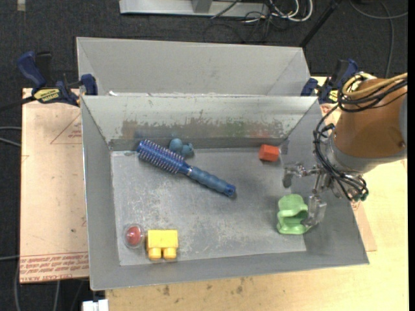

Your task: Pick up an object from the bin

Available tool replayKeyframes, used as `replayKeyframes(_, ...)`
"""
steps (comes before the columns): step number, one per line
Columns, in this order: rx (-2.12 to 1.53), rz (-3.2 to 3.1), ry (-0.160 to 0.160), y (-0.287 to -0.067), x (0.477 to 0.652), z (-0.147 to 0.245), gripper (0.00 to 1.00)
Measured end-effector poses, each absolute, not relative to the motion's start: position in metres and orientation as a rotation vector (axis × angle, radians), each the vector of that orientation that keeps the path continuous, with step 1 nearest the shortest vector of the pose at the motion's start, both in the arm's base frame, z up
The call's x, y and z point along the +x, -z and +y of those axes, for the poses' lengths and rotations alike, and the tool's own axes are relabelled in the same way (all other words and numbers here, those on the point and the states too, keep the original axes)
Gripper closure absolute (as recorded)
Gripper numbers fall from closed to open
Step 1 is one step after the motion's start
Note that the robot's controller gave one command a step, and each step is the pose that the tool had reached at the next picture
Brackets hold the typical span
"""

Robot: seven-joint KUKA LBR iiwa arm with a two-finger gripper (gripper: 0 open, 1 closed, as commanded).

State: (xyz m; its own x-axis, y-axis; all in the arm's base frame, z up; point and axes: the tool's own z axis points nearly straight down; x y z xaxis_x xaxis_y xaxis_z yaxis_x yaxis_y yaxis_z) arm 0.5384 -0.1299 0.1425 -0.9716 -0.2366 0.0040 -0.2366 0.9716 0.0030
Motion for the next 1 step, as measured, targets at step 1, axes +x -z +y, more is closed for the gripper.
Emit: replayKeyframes(1,0.521,-3.095,0.005,-0.0678,0.5522,-0.1391,0.0)
